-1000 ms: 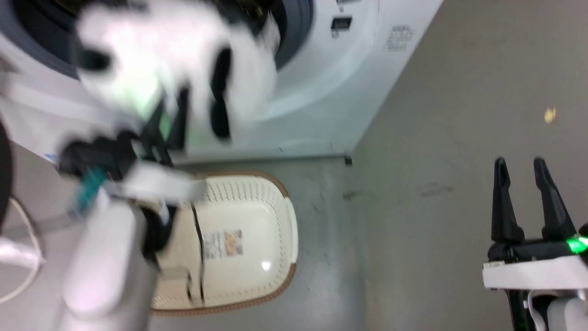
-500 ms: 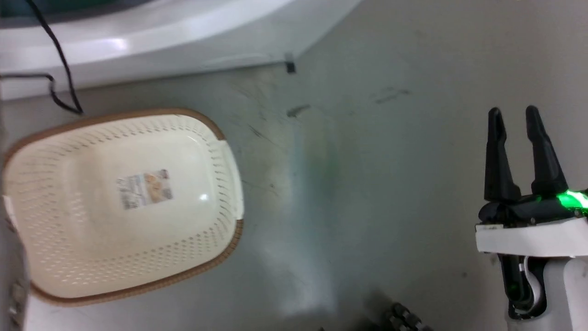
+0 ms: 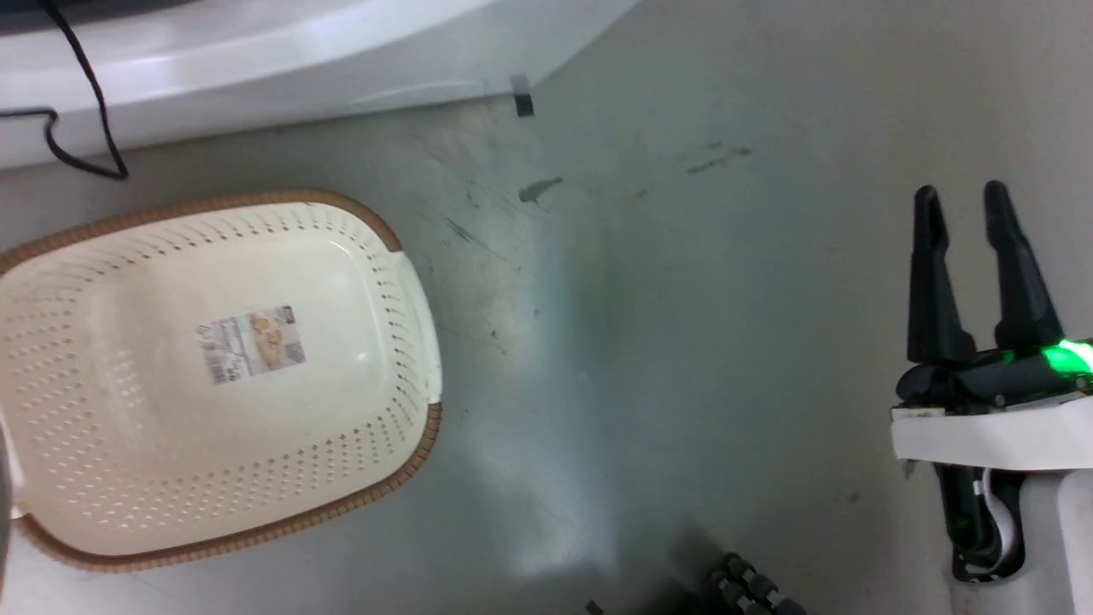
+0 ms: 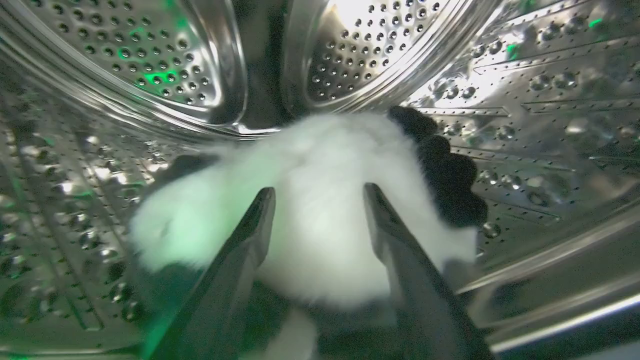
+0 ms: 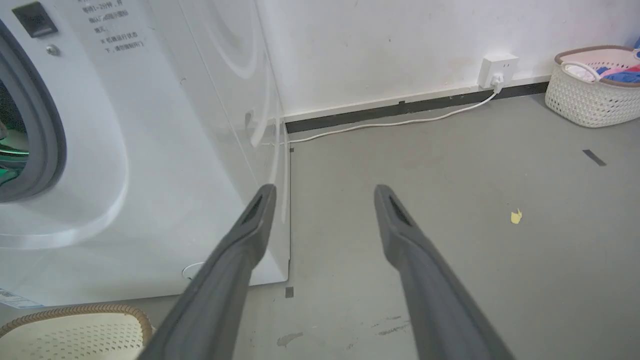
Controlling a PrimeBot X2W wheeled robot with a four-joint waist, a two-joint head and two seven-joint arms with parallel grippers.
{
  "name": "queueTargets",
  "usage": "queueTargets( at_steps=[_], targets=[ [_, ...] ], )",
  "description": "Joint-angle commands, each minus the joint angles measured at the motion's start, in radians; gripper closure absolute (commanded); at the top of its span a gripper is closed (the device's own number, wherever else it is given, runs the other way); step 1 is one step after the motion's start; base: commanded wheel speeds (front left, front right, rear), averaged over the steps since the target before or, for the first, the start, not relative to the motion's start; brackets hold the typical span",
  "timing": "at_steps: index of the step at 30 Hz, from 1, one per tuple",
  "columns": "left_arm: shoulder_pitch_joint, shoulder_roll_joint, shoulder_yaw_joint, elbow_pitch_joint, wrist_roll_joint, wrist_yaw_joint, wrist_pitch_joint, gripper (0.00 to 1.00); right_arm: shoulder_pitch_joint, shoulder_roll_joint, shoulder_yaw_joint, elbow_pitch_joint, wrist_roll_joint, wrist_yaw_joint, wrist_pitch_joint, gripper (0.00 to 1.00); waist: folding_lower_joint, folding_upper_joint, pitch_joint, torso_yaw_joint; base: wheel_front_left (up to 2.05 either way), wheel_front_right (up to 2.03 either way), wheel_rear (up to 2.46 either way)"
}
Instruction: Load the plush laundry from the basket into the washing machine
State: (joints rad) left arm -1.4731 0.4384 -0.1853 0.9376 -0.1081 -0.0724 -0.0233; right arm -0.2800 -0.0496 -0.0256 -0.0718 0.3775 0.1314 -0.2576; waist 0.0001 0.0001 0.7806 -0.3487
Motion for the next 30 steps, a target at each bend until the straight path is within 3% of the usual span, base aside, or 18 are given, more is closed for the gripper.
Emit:
queueTargets(
  at_steps=[1, 5, 9, 13, 14, 18, 22, 26, 27, 30],
  targets=[
    [0.036, -0.004, -0.002, 0.023, -0.004, 0.006, -0.029, 0.0, -0.018, -0.001, -0.01, -0.008, -0.009, -0.001, -0.004, 0.0, -0.0001, -0.0001, -0.034, 0.021, 0.0, 0.0, 0.0],
    [0.081, -0.025, 0.001, 0.059, -0.024, 0.0, -0.089, 0.0, -0.009, -0.001, -0.025, -0.015, -0.035, -0.001, -0.004, 0.0, -0.0001, -0.0001, -0.094, 0.05, 0.0, 0.0, 0.0],
    [0.188, -0.079, 0.028, 0.09, -0.088, -0.019, -0.205, 0.0, 0.016, -0.001, -0.05, -0.011, -0.094, -0.001, -0.004, 0.0, -0.0001, -0.0001, -0.236, 0.105, 0.0, 0.0, 0.0],
    [0.279, -0.112, 0.027, 0.059, -0.112, -0.035, -0.232, 0.0, 0.04, -0.001, -0.065, -0.006, -0.128, -0.001, -0.004, 0.0, -0.0001, -0.0001, -0.335, 0.142, 0.0, 0.0, 0.0],
    [0.358, -0.137, 0.025, 0.014, -0.123, -0.04, -0.237, 0.0, 0.061, -0.001, -0.073, -0.002, -0.152, -0.001, -0.004, 0.0, -0.0001, -0.0001, -0.405, 0.172, 0.0, 0.0, 0.0],
    [0.503, -0.167, 0.026, -0.112, -0.132, -0.045, -0.238, 0.0, 0.092, -0.001, -0.078, 0.002, -0.179, -0.001, -0.004, 0.0, -0.0001, -0.0001, -0.495, 0.213, 0.0, 0.0, 0.0],
    [0.778, -0.232, 0.031, -0.317, -0.163, -0.051, -0.238, 0.0, 0.157, -0.001, -0.088, 0.011, -0.208, -0.001, -0.004, 0.0, -0.0001, -0.0001, -0.627, 0.294, 0.0, 0.0, 0.0],
    [0.933, -0.265, 0.042, -0.439, -0.165, -0.046, -0.238, 0.0, 0.197, -0.001, -0.087, 0.019, -0.219, -0.001, -0.004, 0.0, -0.0001, -0.0001, -0.683, 0.334, 0.0, 0.0, 0.0],
    [1.034, -0.282, 0.053, -0.516, -0.157, -0.028, -0.238, 0.0, 0.221, -0.001, -0.083, 0.027, -0.223, -0.001, -0.004, 0.0, -0.0001, -0.0001, -0.709, 0.353, 0.0, 0.0, 0.0],
    [1.128, -0.297, 0.056, -0.583, -0.144, -0.012, -0.238, 0.0, 0.241, -0.001, -0.082, 0.037, -0.225, -0.001, -0.004, 0.0, -0.0001, -0.0001, -0.726, 0.369, 0.0, 0.0, 0.0]
  ],
)
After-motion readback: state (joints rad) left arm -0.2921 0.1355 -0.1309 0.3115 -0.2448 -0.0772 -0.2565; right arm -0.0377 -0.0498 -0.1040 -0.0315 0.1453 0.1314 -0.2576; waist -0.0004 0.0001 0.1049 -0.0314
